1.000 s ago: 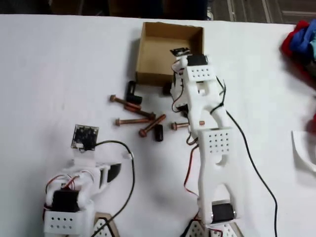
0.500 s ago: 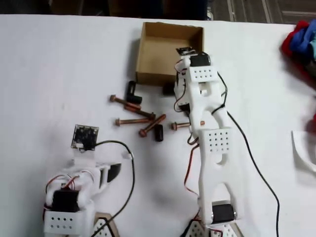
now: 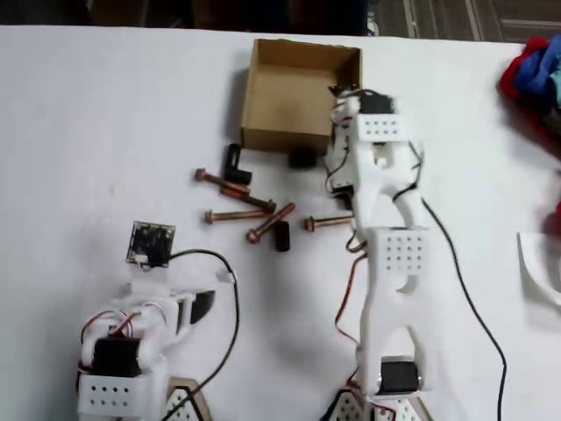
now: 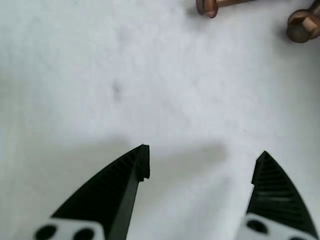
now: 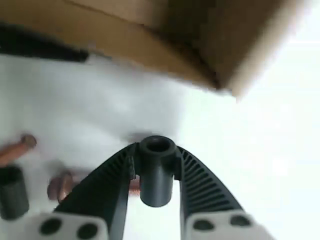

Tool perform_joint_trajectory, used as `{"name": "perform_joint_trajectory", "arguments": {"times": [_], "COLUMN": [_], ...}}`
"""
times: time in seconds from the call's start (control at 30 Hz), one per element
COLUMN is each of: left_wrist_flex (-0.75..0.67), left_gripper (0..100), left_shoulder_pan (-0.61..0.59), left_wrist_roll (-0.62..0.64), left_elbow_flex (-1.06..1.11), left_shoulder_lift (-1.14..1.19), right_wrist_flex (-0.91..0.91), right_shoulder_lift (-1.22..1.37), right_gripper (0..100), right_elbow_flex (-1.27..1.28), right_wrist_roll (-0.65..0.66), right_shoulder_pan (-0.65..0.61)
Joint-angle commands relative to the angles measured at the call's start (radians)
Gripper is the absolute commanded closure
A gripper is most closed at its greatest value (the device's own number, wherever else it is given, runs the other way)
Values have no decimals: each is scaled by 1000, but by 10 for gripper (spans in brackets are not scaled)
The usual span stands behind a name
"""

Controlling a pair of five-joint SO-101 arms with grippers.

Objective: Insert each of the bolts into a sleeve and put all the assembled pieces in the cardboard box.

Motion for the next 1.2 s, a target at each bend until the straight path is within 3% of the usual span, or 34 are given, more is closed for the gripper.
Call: {"name": "perform_joint_trajectory", "arguments": {"times": [0.0, 0.3, 0.53, 0.7, 0.97, 1.07, 1.17], "left_wrist_flex": [-17, -17, -15, -15, -48, -167, -356], "left_gripper": [661, 661, 660, 660, 660, 659, 660], "left_shoulder_pan": [-8, -8, -6, 32, 31, -81, -304], "left_wrist_roll": [9, 9, 8, 8, 2, 2, 2], "left_elbow_flex": [22, 22, 22, 22, 22, 22, 16], "left_shoulder_lift": [-8, -8, -9, -9, -12, -12, -14], "right_wrist_flex": [22, 22, 22, 21, 18, 18, 18], "right_shoulder_lift": [-367, -1221, -1649, -1756, -1761, -1759, -1759], "right_gripper": [979, 979, 979, 979, 979, 979, 978], "right_elbow_flex": [198, 809, 1188, 1343, 1352, 1352, 1352], "right_wrist_roll": [20, 78, 107, 109, 110, 110, 110], "right_shoulder_pan": [21, -47, -36, -38, -39, -38, -38]}}
